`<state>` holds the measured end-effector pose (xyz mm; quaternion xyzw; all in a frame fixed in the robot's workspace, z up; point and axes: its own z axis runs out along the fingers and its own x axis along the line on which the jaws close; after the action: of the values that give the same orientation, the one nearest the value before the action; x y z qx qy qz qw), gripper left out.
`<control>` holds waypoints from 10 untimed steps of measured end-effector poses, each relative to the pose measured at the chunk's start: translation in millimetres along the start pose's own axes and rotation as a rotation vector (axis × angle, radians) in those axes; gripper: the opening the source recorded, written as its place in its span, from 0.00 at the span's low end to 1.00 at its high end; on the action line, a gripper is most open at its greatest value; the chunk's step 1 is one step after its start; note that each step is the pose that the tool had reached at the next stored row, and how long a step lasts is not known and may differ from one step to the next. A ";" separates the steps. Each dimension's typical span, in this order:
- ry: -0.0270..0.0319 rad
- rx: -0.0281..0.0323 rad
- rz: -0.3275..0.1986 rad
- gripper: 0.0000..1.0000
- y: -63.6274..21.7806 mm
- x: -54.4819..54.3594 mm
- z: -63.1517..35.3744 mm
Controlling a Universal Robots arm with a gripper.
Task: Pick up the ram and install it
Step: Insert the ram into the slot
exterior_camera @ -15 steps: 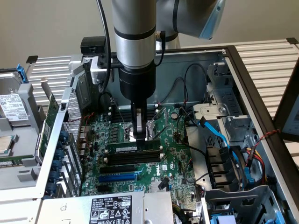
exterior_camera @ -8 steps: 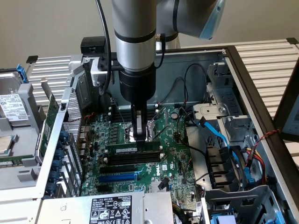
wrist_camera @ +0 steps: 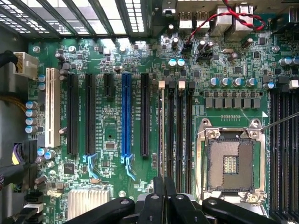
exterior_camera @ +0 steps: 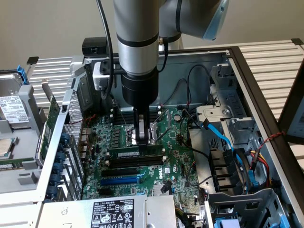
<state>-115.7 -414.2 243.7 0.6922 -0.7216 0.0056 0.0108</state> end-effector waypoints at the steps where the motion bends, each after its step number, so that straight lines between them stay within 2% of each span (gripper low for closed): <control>1: -0.0001 -0.0001 0.000 0.12 0.0 0.0 0.2; 10: -0.0016 -0.0001 0.000 0.12 0.0 -0.1 2.0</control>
<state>-115.7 -414.2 241.7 0.6922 -0.7216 0.0050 0.0102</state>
